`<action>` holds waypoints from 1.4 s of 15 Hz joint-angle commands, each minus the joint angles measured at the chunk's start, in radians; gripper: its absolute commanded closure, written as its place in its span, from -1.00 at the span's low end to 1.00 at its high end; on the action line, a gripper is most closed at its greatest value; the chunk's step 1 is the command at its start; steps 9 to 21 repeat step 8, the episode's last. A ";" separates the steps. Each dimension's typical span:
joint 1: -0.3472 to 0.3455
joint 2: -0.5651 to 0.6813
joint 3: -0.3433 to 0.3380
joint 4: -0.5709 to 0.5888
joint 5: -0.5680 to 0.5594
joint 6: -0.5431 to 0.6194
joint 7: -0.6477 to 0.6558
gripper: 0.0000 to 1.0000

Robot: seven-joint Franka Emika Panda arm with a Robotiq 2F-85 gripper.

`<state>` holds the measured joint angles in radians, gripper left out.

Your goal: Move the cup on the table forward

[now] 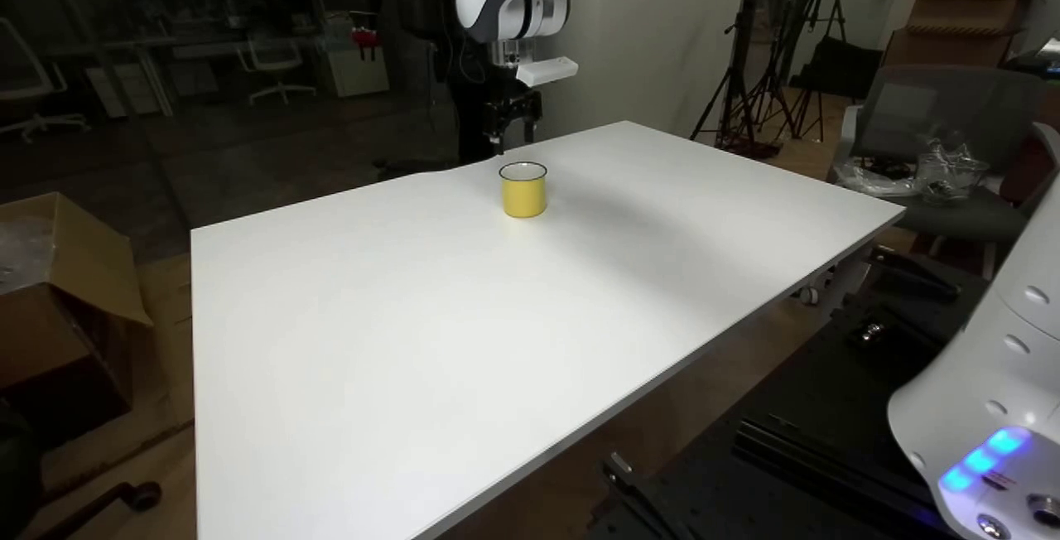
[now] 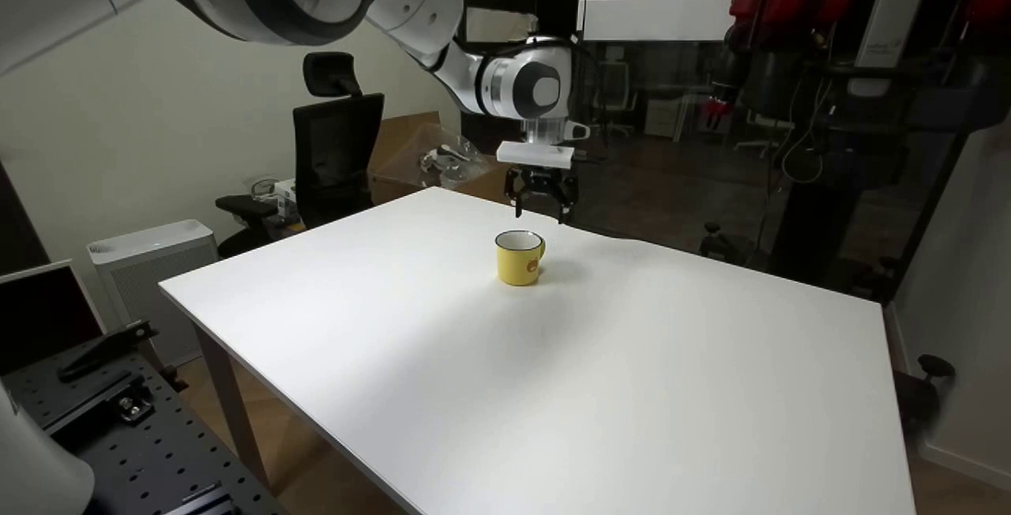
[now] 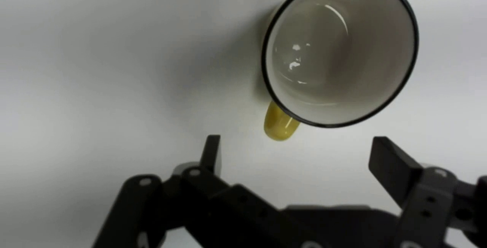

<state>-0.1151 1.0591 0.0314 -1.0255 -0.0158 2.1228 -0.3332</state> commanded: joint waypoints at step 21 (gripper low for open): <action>0.026 -0.073 0.002 -0.044 -0.005 0.017 0.023 -1.00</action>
